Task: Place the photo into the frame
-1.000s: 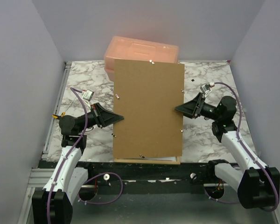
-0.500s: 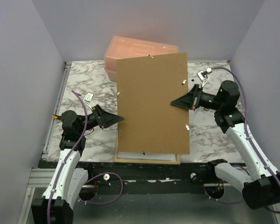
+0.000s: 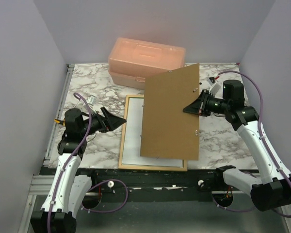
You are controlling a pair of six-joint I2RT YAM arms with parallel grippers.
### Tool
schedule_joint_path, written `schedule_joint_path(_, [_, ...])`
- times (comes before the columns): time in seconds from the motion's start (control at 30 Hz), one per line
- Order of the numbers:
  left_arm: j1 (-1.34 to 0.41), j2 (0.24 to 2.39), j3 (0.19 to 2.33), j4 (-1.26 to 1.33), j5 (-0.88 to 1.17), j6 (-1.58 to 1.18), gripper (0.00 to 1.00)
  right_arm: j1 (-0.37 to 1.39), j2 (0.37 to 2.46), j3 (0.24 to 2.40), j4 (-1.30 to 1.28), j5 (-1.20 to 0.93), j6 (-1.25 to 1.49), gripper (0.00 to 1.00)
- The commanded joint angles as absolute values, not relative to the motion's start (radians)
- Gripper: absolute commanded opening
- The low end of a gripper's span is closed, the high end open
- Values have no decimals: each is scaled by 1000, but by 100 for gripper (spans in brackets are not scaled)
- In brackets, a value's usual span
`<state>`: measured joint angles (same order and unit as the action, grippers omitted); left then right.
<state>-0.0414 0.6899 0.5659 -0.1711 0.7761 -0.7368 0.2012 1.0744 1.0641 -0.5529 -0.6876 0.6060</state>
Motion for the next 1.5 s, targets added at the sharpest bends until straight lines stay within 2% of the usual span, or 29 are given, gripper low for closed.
schedule_joint_path(0.0, [-40, 750, 599, -234, 786, -660, 85, 197, 1073, 1164, -680, -609, 517, 0])
schedule_joint_path(0.2, [-43, 823, 587, -143, 921, -680, 85, 198, 1072, 1193, -736, -633, 479, 0])
schedule_joint_path(0.37, [-61, 893, 568, -8, 1044, -743, 86, 198, 1061, 1179, -664, -810, 528, 0])
schedule_joint_path(0.5, [-76, 936, 531, 141, 1108, -821, 86, 198, 1053, 1180, -620, -867, 568, 0])
schedule_joint_path(0.73, [-78, 965, 476, 214, 1087, -856, 79, 198, 1046, 1195, -539, -950, 650, 0])
schedule_joint_path(0.8, [-81, 991, 449, 326, 1113, -923, 78, 198, 1044, 1190, -515, -970, 673, 0])
schedule_joint_path(0.93, [-94, 1055, 377, 722, 1172, -1145, 75, 198, 1047, 1184, -497, -982, 690, 0])
schedule_joint_path(1.03, [-116, 1097, 361, 892, 1188, -1227, 72, 198, 1046, 1180, -485, -992, 700, 0])
schedule_joint_path(1.2, [-160, 1170, 357, 1157, 1192, -1372, 60, 198, 1038, 1155, -418, -1020, 752, 0])
schedule_joint_path(1.47, [-178, 1271, 355, 1460, 1204, -1561, 28, 199, 1025, 1120, -382, -1026, 776, 0])
